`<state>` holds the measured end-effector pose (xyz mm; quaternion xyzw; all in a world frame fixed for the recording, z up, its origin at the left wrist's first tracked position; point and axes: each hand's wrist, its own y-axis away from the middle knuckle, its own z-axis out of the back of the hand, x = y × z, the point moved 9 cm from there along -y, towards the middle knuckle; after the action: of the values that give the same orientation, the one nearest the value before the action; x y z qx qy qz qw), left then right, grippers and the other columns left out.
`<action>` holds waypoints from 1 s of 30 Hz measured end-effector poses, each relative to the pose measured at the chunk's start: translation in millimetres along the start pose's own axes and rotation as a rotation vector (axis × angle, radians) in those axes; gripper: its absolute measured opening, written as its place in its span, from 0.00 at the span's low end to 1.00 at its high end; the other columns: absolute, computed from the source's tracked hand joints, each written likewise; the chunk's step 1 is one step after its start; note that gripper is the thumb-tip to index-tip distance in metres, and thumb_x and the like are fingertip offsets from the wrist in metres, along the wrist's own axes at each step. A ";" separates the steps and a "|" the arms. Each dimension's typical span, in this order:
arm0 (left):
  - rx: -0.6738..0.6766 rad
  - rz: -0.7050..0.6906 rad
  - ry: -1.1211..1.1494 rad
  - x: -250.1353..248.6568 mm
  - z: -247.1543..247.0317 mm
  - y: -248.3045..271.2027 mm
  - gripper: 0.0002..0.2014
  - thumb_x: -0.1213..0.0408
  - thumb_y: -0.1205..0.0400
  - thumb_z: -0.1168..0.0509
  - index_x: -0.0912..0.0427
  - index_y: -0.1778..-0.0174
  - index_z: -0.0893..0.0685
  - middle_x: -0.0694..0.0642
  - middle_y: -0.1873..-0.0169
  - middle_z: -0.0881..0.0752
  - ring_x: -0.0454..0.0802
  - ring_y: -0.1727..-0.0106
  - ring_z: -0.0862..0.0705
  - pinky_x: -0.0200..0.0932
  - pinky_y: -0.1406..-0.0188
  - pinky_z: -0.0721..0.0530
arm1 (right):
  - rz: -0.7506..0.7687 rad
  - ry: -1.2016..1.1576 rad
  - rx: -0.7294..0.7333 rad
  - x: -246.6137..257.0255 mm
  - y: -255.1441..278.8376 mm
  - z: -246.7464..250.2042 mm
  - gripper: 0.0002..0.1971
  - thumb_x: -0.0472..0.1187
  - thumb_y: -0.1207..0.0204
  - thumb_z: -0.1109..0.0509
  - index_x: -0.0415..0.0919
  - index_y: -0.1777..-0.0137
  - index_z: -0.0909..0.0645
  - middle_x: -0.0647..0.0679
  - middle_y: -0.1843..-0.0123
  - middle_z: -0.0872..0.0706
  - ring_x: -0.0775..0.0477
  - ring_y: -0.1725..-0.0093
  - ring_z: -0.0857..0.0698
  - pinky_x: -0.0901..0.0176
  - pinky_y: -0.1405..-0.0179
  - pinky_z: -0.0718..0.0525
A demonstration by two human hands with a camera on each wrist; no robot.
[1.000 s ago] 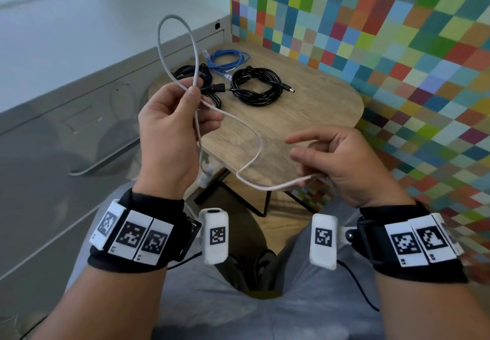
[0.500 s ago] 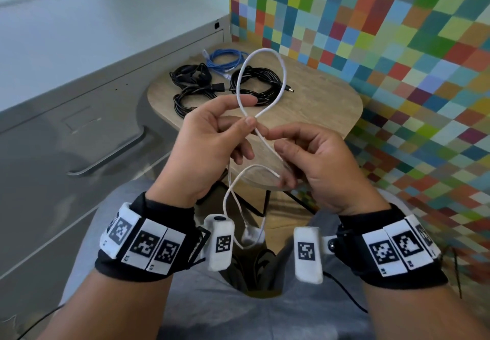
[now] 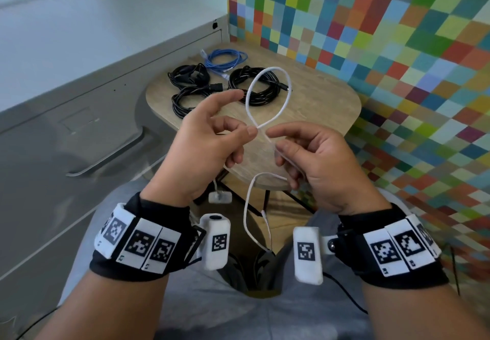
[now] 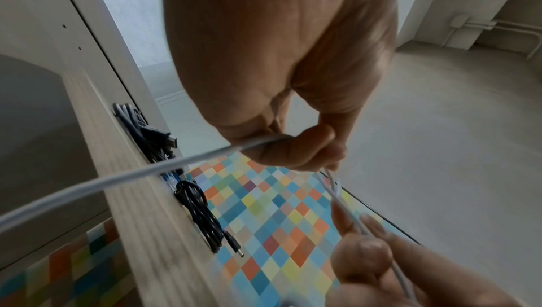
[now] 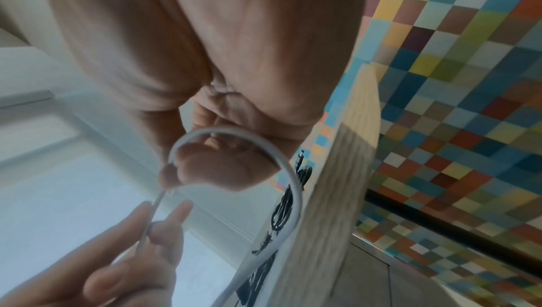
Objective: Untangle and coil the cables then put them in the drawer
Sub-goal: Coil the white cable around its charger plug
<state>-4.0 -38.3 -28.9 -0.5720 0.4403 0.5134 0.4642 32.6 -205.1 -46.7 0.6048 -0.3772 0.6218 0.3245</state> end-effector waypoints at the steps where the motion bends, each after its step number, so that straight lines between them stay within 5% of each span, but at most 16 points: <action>1: -0.025 -0.004 0.013 -1.0 4.5 -0.5 0.26 0.71 0.19 0.24 0.52 0.27 0.20 0.56 0.65 0.13 0.50 0.75 0.20 0.40 0.76 0.24 | 0.009 -0.019 -0.036 1.5 -0.6 4.9 0.11 0.31 0.14 0.31 0.43 0.39 0.12 0.43 0.66 0.15 0.48 0.76 0.24 0.56 0.79 0.21; 11: -0.028 -0.182 0.338 -27.0 30.2 -0.5 0.05 0.69 0.21 0.27 0.56 0.52 0.09 0.55 0.67 0.13 0.41 0.82 0.32 0.36 0.82 0.37 | 0.048 -0.198 -0.381 0.8 -2.3 42.3 0.24 0.28 0.12 0.34 0.47 0.20 0.21 0.45 0.63 0.19 0.48 0.66 0.16 0.53 0.71 0.13; 15: -0.085 -0.226 0.390 -33.7 41.0 1.2 0.09 0.70 0.16 0.32 0.53 0.55 0.09 0.55 0.66 0.14 0.41 0.81 0.34 0.35 0.82 0.38 | 0.060 -0.213 -0.538 -0.3 1.1 64.5 0.19 0.29 0.13 0.33 0.45 0.26 0.16 0.47 0.59 0.18 0.51 0.62 0.16 0.52 0.65 0.10; 20: -0.082 -0.258 0.363 -40.3 41.1 2.9 0.08 0.70 0.15 0.32 0.54 0.55 0.10 0.55 0.66 0.14 0.42 0.81 0.34 0.35 0.82 0.36 | 0.120 -0.120 -0.621 3.2 3.8 76.7 0.16 0.35 0.23 0.26 0.55 0.41 0.10 0.51 0.46 0.16 0.52 0.47 0.15 0.51 0.44 0.13; 23: -0.051 -0.258 0.241 -43.5 30.7 5.9 0.01 0.68 0.18 0.28 0.59 0.53 0.12 0.55 0.67 0.13 0.42 0.81 0.32 0.36 0.82 0.36 | 0.217 -0.064 -0.595 15.4 6.2 68.5 0.20 0.31 0.26 0.29 0.53 0.40 0.11 0.48 0.38 0.12 0.48 0.36 0.15 0.46 0.27 0.16; 26: -0.059 -0.227 0.095 -43.3 20.6 9.5 0.05 0.67 0.23 0.25 0.61 0.53 0.12 0.53 0.68 0.10 0.39 0.80 0.26 0.33 0.80 0.32 | 0.323 0.014 -0.467 30.4 9.4 47.1 0.28 0.25 0.26 0.36 0.53 0.33 0.15 0.47 0.28 0.14 0.44 0.23 0.20 0.40 0.18 0.24; 30: -0.094 -0.239 -0.054 -48.9 16.9 13.4 0.08 0.68 0.25 0.23 0.65 0.53 0.12 0.55 0.65 0.09 0.36 0.75 0.17 0.24 0.72 0.24 | 0.450 -0.015 -0.232 47.5 11.7 23.1 0.39 0.23 0.29 0.44 0.44 0.16 0.34 0.44 0.14 0.27 0.44 0.13 0.30 0.42 0.11 0.35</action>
<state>-24.4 -22.8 18.1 -0.6273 0.3318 0.4899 0.5064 31.5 -233.4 -0.6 0.4689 -0.5736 0.6264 0.2424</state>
